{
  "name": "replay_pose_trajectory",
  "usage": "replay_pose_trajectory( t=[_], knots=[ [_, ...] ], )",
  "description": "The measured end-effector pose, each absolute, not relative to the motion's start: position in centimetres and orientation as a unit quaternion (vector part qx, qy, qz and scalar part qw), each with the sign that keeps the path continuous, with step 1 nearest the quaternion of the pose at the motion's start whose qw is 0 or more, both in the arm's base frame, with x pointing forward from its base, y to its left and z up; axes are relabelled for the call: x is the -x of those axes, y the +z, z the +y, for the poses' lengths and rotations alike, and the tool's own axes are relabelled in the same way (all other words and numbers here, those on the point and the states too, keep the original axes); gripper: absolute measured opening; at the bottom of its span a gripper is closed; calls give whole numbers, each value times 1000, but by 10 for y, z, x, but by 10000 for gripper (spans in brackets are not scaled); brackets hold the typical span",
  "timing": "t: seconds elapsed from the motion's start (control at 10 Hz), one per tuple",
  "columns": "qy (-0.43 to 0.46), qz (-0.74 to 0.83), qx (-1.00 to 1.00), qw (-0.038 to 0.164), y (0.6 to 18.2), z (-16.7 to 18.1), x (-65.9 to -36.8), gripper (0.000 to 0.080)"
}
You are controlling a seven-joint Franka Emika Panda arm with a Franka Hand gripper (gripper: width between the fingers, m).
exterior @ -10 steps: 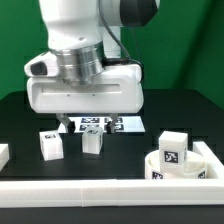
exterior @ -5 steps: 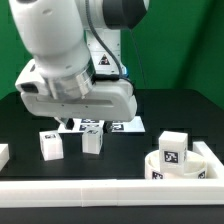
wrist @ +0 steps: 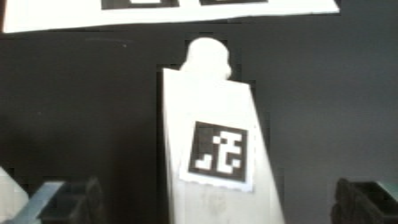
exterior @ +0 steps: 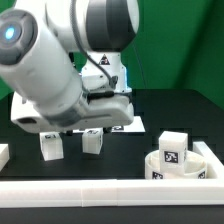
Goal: Assemble stool
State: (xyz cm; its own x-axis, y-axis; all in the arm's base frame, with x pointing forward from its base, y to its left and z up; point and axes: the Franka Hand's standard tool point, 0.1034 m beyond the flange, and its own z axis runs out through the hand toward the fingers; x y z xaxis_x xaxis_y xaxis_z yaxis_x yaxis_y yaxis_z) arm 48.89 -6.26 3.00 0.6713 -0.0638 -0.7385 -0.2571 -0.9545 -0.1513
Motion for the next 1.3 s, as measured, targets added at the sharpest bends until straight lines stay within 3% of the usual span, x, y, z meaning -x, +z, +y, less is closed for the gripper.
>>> replay_pose_trajectory(
  t=[0.2,0.4,0.7,0.8,1.3],
  knots=[
    [397,88,905,122,29,-62,-489,649],
    [411,121,898,102,25,-57,-488,649],
    [428,119,890,104,24,-56,-488,649],
    [469,116,868,111,26,-54,-478,649],
    [463,109,873,104,17,-50,-490,649]
  ],
)
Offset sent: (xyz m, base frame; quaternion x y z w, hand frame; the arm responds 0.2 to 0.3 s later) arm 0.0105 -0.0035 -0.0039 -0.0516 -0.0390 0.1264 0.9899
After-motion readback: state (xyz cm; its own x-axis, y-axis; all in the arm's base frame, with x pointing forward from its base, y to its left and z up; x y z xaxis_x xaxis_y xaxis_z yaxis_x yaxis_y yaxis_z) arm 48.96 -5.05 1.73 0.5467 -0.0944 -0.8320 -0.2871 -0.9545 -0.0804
